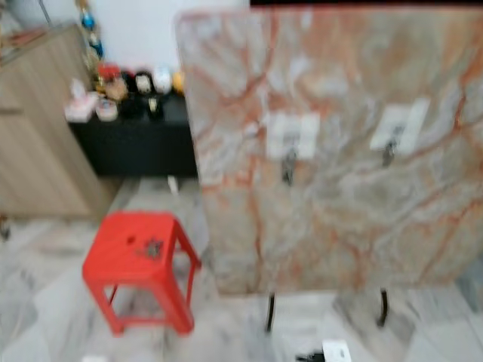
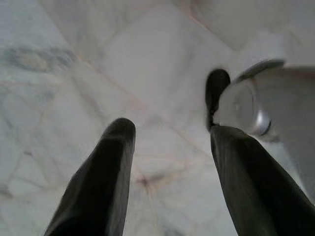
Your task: Hang keys on a hook
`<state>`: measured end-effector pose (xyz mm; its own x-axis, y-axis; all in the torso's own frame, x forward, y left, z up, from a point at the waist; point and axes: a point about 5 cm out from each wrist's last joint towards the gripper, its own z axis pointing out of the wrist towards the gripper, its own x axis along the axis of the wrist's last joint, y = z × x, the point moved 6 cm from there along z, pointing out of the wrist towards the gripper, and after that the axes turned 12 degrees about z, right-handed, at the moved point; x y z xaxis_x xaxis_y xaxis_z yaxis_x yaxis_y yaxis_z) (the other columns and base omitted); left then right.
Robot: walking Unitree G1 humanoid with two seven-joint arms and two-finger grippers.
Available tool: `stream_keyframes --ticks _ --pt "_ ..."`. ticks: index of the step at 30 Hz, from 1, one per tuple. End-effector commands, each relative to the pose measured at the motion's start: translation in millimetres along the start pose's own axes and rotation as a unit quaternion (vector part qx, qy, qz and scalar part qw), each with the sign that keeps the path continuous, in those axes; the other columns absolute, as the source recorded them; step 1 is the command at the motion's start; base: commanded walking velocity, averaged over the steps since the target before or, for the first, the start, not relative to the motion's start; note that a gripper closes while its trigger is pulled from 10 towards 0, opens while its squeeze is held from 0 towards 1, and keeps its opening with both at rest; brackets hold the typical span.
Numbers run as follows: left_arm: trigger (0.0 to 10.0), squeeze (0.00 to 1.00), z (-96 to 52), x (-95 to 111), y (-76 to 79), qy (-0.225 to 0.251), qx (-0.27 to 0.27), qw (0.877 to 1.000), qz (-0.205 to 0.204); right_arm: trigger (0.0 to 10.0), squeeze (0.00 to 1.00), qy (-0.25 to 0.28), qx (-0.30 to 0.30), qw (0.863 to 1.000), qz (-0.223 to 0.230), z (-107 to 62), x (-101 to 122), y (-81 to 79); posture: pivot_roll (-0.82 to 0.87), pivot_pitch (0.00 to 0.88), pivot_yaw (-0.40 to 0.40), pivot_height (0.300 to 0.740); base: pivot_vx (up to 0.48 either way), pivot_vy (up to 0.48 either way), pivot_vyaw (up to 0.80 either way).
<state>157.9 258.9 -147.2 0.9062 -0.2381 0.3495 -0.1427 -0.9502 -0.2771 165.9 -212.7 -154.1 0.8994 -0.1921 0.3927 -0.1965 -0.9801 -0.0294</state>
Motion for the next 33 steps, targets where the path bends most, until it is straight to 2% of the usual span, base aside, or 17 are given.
stream_keyframes --ticks 1,33 --pt "10.0 0.00 -1.2 -13.0 -2.0 -0.016 0.001 1.000 0.000 10.0 0.00 0.009 0.006 1.000 0.002 0.6 5.5 -4.9 0.08 0.000 -0.019 0.726 0.000 0.337 0.00" --pt "10.0 0.00 -1.1 -12.4 -1.2 -0.016 0.002 1.000 -0.002 10.0 0.00 0.006 0.006 1.000 -0.005 0.4 3.1 -4.0 0.07 0.000 -0.011 0.726 0.000 0.340 0.00"
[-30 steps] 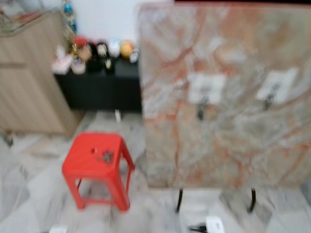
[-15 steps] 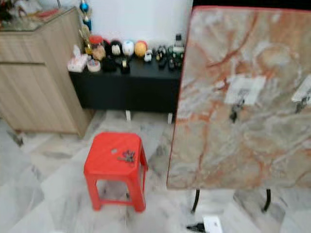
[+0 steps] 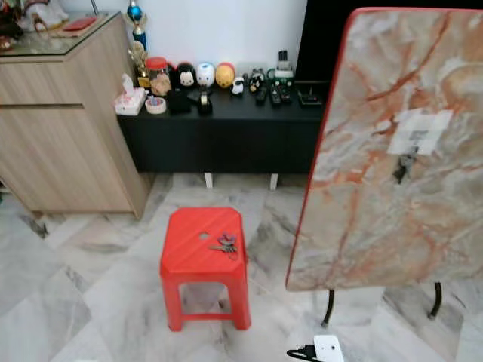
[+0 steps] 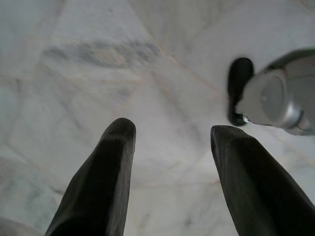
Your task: Hang keys on a hook
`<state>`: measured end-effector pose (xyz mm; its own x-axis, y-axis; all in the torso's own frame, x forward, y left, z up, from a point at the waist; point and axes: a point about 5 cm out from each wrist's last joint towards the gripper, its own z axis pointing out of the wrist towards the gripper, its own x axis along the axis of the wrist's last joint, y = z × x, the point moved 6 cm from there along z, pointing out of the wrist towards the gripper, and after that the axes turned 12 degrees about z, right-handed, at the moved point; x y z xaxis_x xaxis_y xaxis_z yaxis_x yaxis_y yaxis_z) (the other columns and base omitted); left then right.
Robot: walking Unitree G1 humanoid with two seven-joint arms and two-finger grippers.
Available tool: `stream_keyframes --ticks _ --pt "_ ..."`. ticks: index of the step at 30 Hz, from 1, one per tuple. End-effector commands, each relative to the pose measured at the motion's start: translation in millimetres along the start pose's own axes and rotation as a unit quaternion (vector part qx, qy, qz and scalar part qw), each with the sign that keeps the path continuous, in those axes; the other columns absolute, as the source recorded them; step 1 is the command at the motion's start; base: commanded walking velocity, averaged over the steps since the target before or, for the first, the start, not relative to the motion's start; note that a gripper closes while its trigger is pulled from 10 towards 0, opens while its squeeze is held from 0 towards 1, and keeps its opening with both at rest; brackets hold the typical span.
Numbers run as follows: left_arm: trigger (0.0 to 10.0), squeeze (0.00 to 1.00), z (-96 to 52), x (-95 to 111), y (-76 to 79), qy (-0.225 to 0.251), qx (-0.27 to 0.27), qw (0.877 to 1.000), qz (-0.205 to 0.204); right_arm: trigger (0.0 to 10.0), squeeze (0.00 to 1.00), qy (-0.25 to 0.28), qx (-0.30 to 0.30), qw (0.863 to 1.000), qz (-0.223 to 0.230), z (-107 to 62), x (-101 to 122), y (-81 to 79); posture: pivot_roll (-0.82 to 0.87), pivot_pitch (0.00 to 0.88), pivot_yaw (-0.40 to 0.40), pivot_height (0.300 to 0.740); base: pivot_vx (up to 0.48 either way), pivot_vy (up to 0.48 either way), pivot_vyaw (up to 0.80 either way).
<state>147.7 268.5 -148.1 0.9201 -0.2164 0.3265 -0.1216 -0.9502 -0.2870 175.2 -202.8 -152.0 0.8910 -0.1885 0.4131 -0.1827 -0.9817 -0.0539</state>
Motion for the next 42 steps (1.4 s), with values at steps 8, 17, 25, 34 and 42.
stream_keyframes --ticks 8,17,25,34,42 --pt "10.0 0.00 0.0 -2 7.4 -0.002 -0.008 1.000 0.009 10.0 0.00 -0.006 -0.008 1.000 -0.004 -1.2 -6 8.0 0.06 0.000 -0.007 0.726 0.000 0.340 0.00" --pt "10.0 0.00 0.0 -2 9.1 -0.002 -0.010 1.000 0.011 10.0 0.00 -0.007 -0.010 1.000 -0.004 -1.4 -7 9.1 0.06 0.000 -0.010 0.726 0.000 0.338 0.00" --pt "10.0 0.00 -0.1 -3 6.6 -0.004 -0.005 1.000 0.010 10.0 0.00 -0.006 -0.009 1.000 -0.003 -1.2 -6 8.3 0.06 0.000 -0.011 0.726 0.000 0.232 0.00" --pt "10.0 0.00 -1.0 -8 -1.9 -0.001 -0.003 1.000 -0.007 10.0 0.00 -0.004 -0.009 1.000 0.001 -1.0 -4 7.2 0.07 0.000 -0.013 0.726 0.000 0.000 0.00" --pt "10.0 0.00 -0.9 -7 1.4 0.001 -0.008 1.000 -0.002 10.0 0.00 -0.002 -0.009 1.000 0.003 -0.9 -2 6.7 0.08 0.000 -0.018 0.726 0.000 0.000 0.00"
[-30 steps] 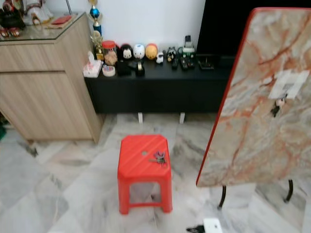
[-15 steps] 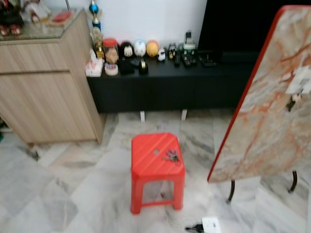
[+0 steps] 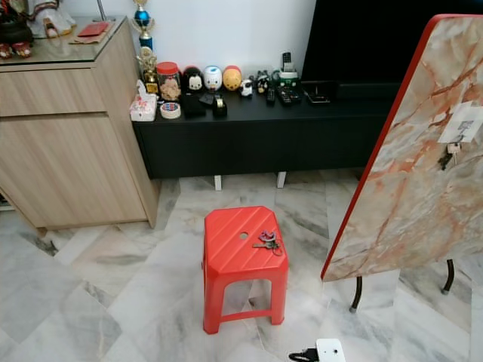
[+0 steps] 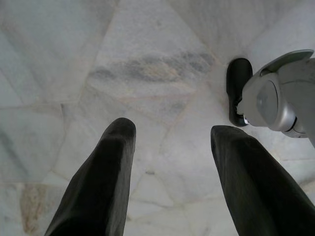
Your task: Hang keys on a hook
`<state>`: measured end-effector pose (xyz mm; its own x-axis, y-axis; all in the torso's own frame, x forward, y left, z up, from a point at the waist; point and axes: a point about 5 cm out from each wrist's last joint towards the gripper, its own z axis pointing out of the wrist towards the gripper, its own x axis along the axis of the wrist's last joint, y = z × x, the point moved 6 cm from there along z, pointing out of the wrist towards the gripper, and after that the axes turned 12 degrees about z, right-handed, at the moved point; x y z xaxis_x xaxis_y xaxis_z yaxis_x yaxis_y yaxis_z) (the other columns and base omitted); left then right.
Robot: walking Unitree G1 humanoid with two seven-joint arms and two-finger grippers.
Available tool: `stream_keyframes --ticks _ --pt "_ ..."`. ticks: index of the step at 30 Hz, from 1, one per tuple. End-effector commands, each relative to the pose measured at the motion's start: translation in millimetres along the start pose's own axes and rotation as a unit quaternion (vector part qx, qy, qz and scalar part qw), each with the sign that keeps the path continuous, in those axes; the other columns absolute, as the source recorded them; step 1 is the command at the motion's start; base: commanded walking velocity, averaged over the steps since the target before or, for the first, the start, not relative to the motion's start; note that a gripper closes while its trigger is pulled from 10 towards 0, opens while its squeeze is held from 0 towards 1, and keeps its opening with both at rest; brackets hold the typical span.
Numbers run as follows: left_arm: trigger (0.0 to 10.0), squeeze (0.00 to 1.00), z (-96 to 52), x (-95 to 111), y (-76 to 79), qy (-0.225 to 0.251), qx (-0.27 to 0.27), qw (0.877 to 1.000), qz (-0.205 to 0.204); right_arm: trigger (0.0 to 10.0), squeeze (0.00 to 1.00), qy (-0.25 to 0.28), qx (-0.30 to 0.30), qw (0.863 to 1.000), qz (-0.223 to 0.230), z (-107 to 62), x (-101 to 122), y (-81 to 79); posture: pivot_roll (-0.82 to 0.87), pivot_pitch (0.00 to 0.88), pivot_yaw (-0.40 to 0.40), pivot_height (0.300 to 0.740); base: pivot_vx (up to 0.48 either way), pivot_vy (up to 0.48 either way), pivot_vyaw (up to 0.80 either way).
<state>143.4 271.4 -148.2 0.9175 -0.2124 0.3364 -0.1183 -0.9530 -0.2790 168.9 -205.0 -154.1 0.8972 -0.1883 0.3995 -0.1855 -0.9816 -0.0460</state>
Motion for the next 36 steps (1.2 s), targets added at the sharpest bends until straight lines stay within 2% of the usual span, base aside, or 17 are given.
stream_keyframes --ticks 1,10,13,19,36 --pt "10.0 0.00 -0.1 -2.4 3.7 -0.002 -0.004 1.000 -0.002 10.0 0.00 0.006 -0.004 1.000 0.003 -0.3 3.9 3.4 0.09 0.000 -0.024 0.726 0.000 0.000 0.00" --pt "10.0 0.00 -0.1 -2.4 3.5 -0.002 -0.003 1.000 -0.009 10.0 0.00 0.006 -0.003 1.000 -0.005 -0.3 5.4 3.2 0.08 0.000 -0.020 0.726 0.084 0.000 0.00" --pt "10.0 0.00 0.0 -1.8 3.5 -0.001 -0.004 1.000 -0.010 10.0 0.00 0.012 0.002 1.000 -0.010 -0.2 7.2 1.7 0.08 0.000 -0.019 0.726 0.270 0.000 0.67" --pt "10.0 0.00 0.1 -0.1 2.8 0.001 -0.005 1.000 -0.010 10.0 0.00 0.015 0.002 1.000 0.012 0.0 7.1 -0.1 0.08 0.000 -0.012 0.726 0.275 0.000 0.30" --pt "10.0 0.00 0.3 3.0 0.4 0.003 -0.005 1.000 -0.004 10.0 0.00 0.024 0.008 0.999 0.022 0.5 10.9 -5.7 0.07 0.000 0.003 0.726 0.280 0.000 0.00"
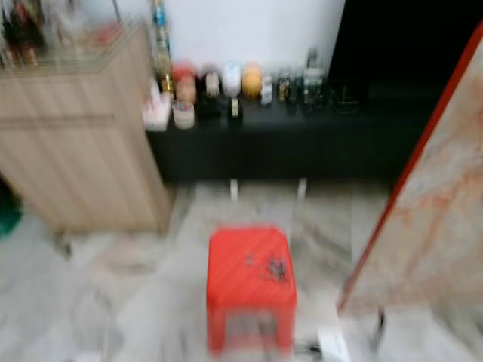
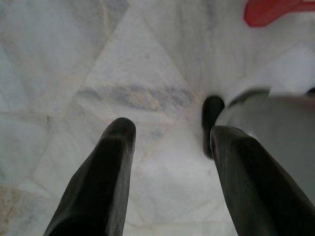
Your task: Hang keys on a hook
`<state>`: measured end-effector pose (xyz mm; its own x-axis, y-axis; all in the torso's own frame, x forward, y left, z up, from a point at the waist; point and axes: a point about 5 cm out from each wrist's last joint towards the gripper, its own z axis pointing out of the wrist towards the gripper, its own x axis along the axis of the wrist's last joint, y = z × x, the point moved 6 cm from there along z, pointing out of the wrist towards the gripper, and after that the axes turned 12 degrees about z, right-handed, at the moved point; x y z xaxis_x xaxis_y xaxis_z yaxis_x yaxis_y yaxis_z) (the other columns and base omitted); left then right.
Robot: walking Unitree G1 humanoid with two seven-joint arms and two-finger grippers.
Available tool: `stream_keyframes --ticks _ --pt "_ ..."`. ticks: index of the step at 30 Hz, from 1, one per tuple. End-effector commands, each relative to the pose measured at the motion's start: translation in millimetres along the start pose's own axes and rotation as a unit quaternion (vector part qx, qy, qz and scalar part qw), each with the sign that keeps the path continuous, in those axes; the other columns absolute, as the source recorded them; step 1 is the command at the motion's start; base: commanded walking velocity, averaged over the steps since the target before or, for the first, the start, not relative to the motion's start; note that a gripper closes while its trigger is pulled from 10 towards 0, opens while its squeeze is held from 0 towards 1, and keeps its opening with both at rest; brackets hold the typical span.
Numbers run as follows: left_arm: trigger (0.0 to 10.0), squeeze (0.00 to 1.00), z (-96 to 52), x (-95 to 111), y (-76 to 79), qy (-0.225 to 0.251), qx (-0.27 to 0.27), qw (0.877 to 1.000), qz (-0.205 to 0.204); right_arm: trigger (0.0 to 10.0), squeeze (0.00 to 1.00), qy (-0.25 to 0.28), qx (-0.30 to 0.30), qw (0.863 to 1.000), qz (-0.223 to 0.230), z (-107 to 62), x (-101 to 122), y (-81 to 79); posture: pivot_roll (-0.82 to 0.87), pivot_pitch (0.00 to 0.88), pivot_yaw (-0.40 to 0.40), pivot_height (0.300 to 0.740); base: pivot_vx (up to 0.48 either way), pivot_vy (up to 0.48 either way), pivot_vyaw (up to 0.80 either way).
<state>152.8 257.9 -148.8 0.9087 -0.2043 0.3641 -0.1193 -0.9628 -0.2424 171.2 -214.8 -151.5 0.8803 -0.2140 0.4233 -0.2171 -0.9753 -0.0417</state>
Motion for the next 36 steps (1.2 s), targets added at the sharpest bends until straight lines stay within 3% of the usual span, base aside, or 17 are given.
stream_keyframes --ticks 1,7,11,15,17,18,20,21,22,24,26,30,34,36 --pt "10.0 0.00 -1.6 -8 -11.8 -0.010 0.013 1.000 0.003 10.0 0.00 0.011 0.017 1.000 0.009 1.6 6 -15.2 0.06 0.000 0.003 0.726 0.281 0.000 0.00" --pt "10.0 0.00 -1.3 0 -16.6 0.005 0.024 1.000 0.009 10.0 0.00 0.025 0.020 0.999 0.016 1.5 11 -17.0 0.07 0.000 0.002 0.726 0.183 0.000 0.00" --pt "10.0 0.00 -2.1 23 -31.3 0.054 0.047 0.995 -0.063 10.0 0.00 0.051 0.020 0.998 0.025 0.8 18 -16.8 0.07 0.000 -0.005 0.726 0.000 0.000 0.00" --pt "10.0 0.00 -7.4 59 -54.2 0.130 0.075 0.981 -0.127 10.0 0.00 0.083 0.023 0.996 0.037 -0.7 26 -17.1 0.08 0.000 -0.016 0.726 0.000 0.000 0.00" --pt "10.0 0.00 -13.3 84 -66.8 0.183 0.081 0.969 -0.147 10.0 0.00 0.107 0.028 0.993 0.041 -2.3 34 -17.6 0.09 0.000 -0.021 0.726 0.000 0.000 0.00" --pt "10.0 0.00 -25.5 124 -83.1 0.256 0.089 0.952 -0.141 10.0 0.00 0.136 0.035 0.989 0.038 -4.7 43 -19.1 0.10 0.000 -0.024 0.726 0.000 0.000 0.00" --pt "10.0 0.00 -37.0 152 -92.5 0.308 0.095 0.937 -0.131 10.0 0.00 0.154 0.039 0.987 0.036 -6.4 48 -19.6 0.10 0.000 -0.027 0.726 0.000 0.000 0.00" --pt "10.0 0.00 -49.4 177 -96.5 0.356 0.098 0.923 -0.112 10.0 0.00 0.220 0.068 0.973 0.030 -12.6 110 -48.0 0.10 0.000 -0.030 0.726 0.000 0.000 0.00" --pt "10.0 0.00 -55.6 189 -97.2 0.378 0.099 0.914 -0.106 10.0 0.00 0.254 0.079 0.964 0.026 -19.6 140 -59.2 0.09 0.000 -0.033 0.726 0.000 0.000 0.00" --pt "10.0 0.00 -74.2 215 -94.9 0.437 0.101 0.889 -0.091 10.0 0.00 0.303 0.095 0.948 0.007 -32.4 174 -68.9 0.10 0.000 -0.037 0.726 0.000 0.000 0.00" --pt "10.0 0.00 -96.9 238 -79.3 0.500 0.085 0.858 -0.079 10.0 0.00 0.346 0.110 0.932 -0.014 -44.4 192 -72.3 0.11 0.000 -0.051 0.726 0.000 0.000 0.00" --pt "10.0 0.00 -141.6 251 -39.2 0.584 0.052 0.810 -0.036 10.0 0.00 0.426 0.125 0.895 -0.037 -69.5 214 -71.0 0.11 0.000 -0.058 0.726 0.000 0.000 0.00" --pt "10.0 0.00 -149.7 248 -32.9 0.593 0.053 0.802 -0.036 10.0 0.00 0.452 0.133 0.882 -0.016 -80.0 220 -70.4 0.11 0.000 -0.063 0.726 0.000 0.000 0.00" --pt "10.0 0.00 -157.2 249 -28.3 0.602 0.060 0.796 -0.025 10.0 0.00 0.478 0.135 0.868 0.012 -92.2 222 -69.3 0.11 0.000 -0.073 0.726 0.000 0.000 0.00"
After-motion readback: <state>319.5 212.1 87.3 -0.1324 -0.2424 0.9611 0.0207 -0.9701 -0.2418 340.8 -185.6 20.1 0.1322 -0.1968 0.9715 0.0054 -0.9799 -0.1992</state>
